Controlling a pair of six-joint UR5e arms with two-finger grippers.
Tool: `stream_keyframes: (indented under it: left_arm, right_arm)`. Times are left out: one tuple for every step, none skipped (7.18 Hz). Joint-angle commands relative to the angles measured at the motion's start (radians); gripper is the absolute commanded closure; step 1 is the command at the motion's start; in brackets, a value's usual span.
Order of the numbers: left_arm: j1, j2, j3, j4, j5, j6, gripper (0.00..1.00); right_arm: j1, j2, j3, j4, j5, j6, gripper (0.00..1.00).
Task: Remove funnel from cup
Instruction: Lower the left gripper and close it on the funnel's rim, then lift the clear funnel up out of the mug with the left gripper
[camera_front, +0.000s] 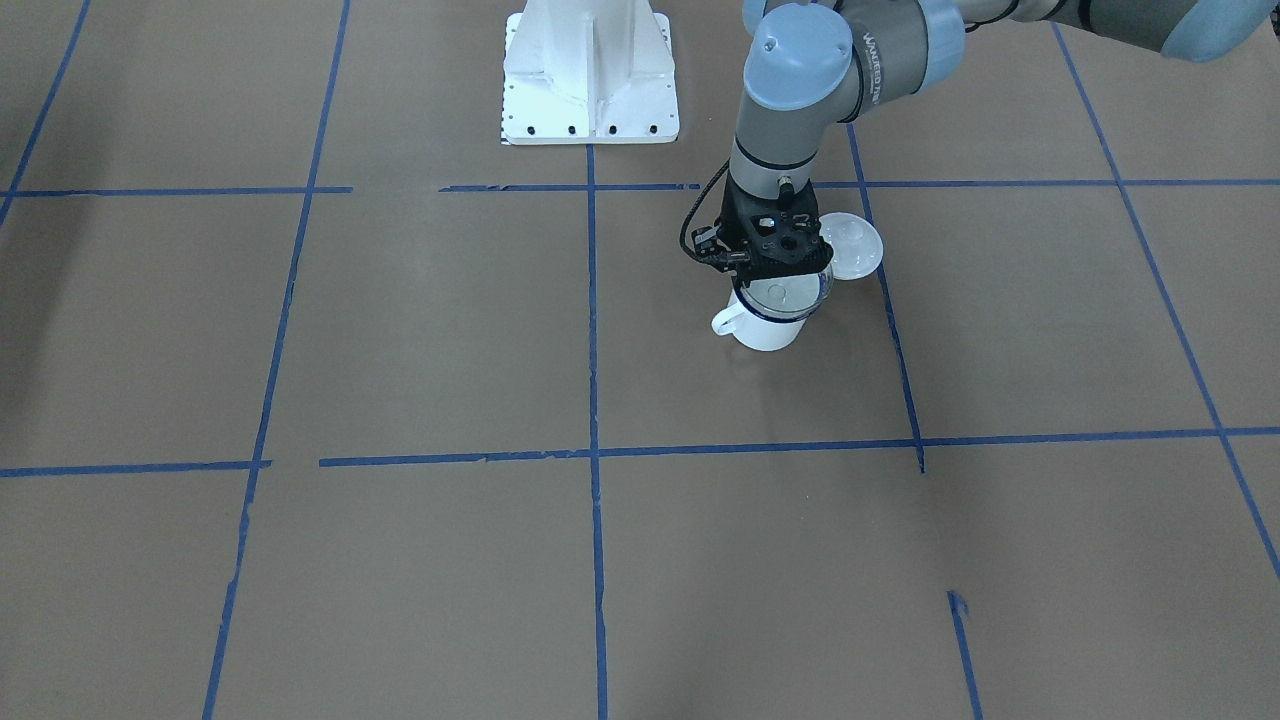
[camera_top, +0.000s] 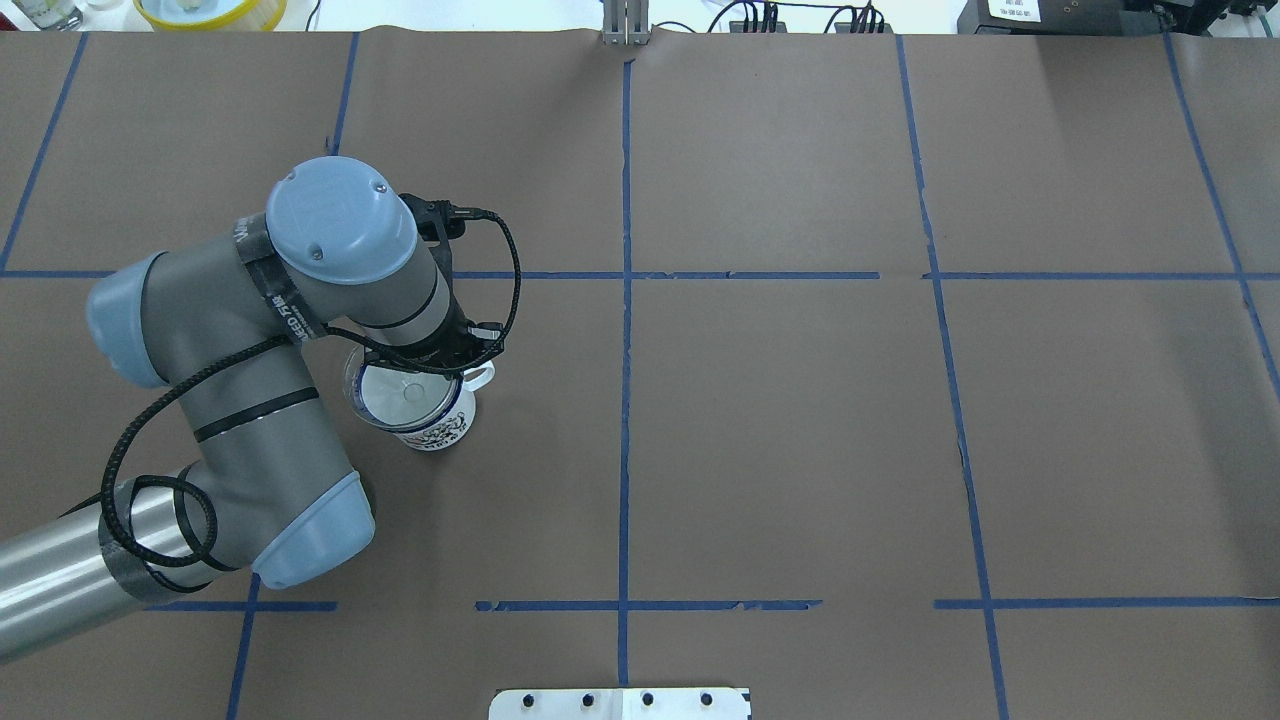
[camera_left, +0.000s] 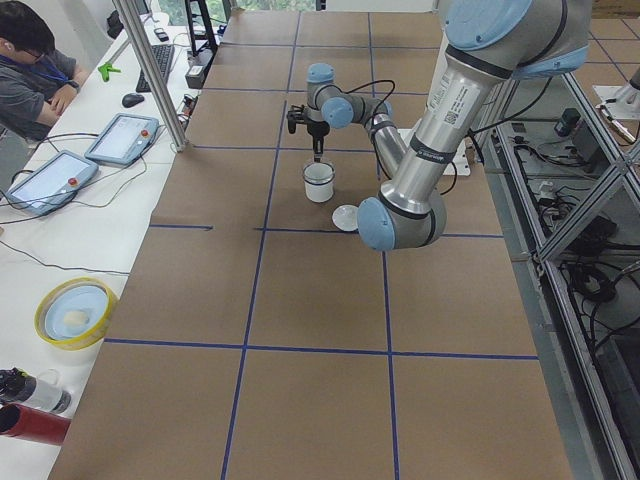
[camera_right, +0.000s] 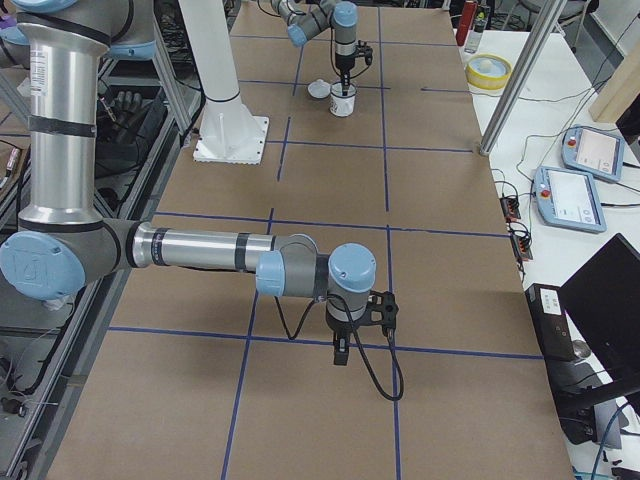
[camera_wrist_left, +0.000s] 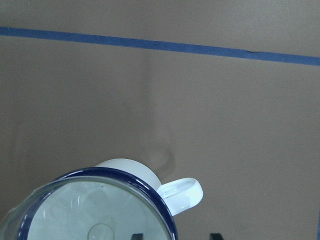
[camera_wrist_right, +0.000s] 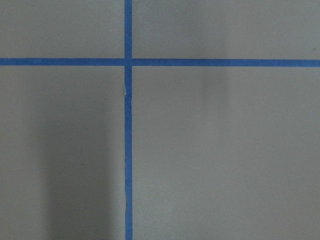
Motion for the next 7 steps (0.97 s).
stream_keyframes:
  left_arm:
    - [-0.005,-0.002,-0.048,0.036,0.006,0.001,1.00]
    - [-0.011,-0.023,-0.129,0.123,0.006,0.008,1.00]
    - [-0.031,-0.064,-0.195,0.219,0.008,0.008,1.00]
    - [-0.100,-0.086,-0.207,0.228,0.012,-0.013,1.00]
    - [-0.123,-0.086,-0.208,0.201,0.049,-0.124,1.00]
    - [-0.133,-0.073,-0.202,0.085,0.105,-0.227,1.00]
    - [-0.157,-0.036,-0.171,-0.082,0.171,-0.377,1.00]
  right_arm:
    - [0.000,0.000,0.000,0.000,0.000,0.000,0.00]
    - [0.000,0.000,0.000,0.000,0.000,0.000,0.00]
    - [0.000,0.000,0.000,0.000,0.000,0.000,0.00]
    - [0.000,0.000,-0.002,0.000,0.000,0.000,0.00]
    - [0.000,0.000,0.000,0.000,0.000,0.000,0.00]
    - [0.000,0.000,0.000,0.000,0.000,0.000,0.00]
    - [0.000,0.000,0.000,0.000,0.000,0.000,0.00]
